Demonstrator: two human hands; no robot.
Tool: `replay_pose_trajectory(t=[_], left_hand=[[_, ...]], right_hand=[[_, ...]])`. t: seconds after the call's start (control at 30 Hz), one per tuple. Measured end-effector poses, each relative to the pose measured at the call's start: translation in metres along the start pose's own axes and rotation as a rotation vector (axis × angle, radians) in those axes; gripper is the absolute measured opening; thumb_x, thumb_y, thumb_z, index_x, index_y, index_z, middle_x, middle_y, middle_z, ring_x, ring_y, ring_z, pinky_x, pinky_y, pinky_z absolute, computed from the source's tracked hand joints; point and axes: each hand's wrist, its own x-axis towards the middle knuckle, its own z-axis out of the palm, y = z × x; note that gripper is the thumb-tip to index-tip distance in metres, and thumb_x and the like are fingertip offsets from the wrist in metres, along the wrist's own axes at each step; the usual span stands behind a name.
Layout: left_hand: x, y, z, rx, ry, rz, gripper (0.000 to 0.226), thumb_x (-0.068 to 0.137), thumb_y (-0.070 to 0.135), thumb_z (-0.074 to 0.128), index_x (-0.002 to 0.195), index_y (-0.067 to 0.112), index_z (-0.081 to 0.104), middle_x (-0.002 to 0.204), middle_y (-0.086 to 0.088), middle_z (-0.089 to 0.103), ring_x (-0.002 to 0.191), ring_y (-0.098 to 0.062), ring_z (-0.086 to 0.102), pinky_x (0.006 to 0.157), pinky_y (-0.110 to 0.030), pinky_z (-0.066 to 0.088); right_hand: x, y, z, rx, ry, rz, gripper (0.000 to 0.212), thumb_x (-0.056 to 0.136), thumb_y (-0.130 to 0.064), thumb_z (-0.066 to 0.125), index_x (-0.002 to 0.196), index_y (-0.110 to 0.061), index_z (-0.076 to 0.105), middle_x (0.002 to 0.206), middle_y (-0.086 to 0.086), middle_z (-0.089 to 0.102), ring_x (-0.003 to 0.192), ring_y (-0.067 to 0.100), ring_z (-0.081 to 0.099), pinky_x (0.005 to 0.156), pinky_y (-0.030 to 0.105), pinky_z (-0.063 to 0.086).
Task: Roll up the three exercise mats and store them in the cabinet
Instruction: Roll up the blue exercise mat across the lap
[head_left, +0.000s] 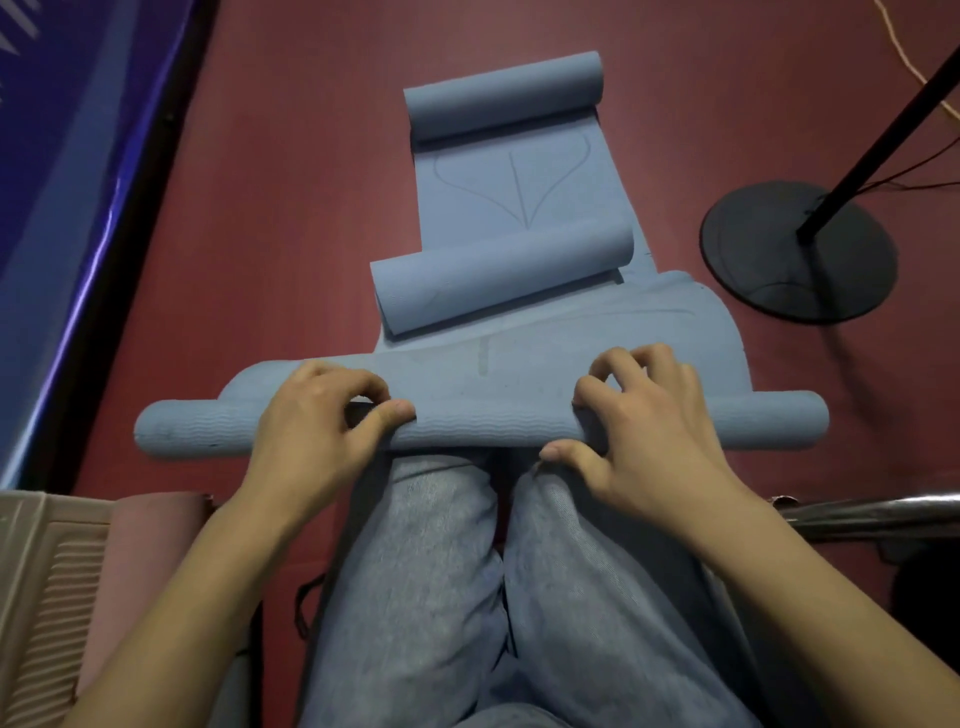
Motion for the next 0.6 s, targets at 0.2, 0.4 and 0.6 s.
replay_pose_trajectory(t=[0.2,0.4,0.6], left_hand=[[-0.013,0.006,-0.002,0.276,0.063,0.261,0.061,0.085,0.071,0.056,0.089,0.013,0.074,0.101,-0.001,0.059,0.093,-0.028,0.05,0.074,-0.045,0.048],[0.002,0.009,0.005,0.338,0.02,0.179,0.07,0.081,0.081,0.046,0.09,0.015,0.07,0.087,0.002,0.057,0.083,-0.027,0.051,0.074,-0.042,0.042],[0.028,-0.002,0.006,0.251,-0.104,0.207,0.052,0.09,0.07,0.032,0.071,0.025,0.05,0.07,0.008,0.046,0.075,-0.027,0.049,0.068,-0.039,0.041]], right_hand=[[-0.004,0.003,0.008,-0.001,0.028,0.12,0.056,0.089,-0.071,0.034,0.095,-0.028,0.069,0.103,-0.004,0.051,0.1,0.026,0.041,0.077,0.038,0.029],[0.022,0.0,0.005,0.001,-0.075,0.16,0.05,0.098,-0.06,0.024,0.097,-0.039,0.069,0.109,-0.014,0.054,0.114,0.023,0.038,0.084,0.037,0.018],[0.045,0.005,0.011,-0.023,-0.088,0.18,0.066,0.097,-0.062,0.003,0.099,-0.032,0.062,0.099,-0.009,0.061,0.099,0.023,0.055,0.086,0.04,0.023]])
